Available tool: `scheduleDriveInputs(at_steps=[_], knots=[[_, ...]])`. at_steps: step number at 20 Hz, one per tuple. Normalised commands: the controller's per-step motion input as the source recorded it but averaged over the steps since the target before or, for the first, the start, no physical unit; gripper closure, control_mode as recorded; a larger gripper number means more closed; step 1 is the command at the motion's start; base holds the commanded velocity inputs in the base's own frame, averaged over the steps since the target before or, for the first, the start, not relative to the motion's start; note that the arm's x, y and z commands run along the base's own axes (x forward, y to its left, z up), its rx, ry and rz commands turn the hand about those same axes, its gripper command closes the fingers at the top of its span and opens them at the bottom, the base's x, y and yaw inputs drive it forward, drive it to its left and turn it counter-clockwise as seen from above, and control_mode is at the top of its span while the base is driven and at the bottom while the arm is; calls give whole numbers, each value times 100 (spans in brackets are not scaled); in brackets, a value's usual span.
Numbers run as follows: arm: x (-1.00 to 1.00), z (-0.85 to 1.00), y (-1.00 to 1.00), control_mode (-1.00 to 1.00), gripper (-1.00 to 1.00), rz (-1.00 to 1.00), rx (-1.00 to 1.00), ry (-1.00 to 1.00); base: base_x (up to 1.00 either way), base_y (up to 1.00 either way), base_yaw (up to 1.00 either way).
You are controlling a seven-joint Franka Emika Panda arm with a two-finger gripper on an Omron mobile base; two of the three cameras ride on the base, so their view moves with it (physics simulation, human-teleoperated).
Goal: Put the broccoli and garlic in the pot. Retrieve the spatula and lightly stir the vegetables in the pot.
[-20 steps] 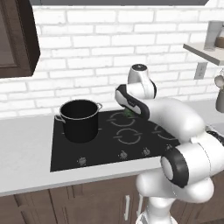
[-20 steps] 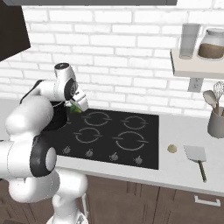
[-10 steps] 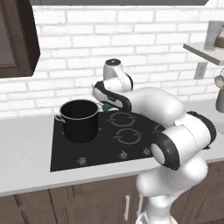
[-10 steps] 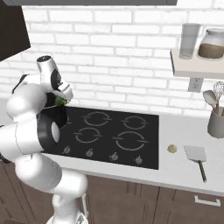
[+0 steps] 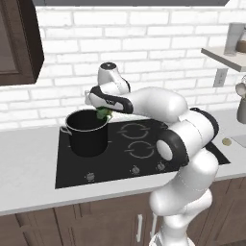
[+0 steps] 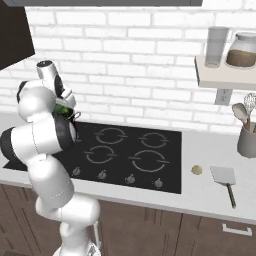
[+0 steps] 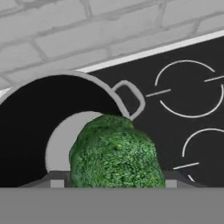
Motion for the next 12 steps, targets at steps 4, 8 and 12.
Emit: scheduleDriveInputs(at_steps=[4, 8, 12], knots=[[61, -25, 44, -100, 100, 11, 0, 2, 0, 0, 0], [39, -57, 32, -100, 100, 5, 0, 6, 0, 0, 0], [23, -59, 33, -100, 100, 2, 0, 6, 0, 0, 0]])
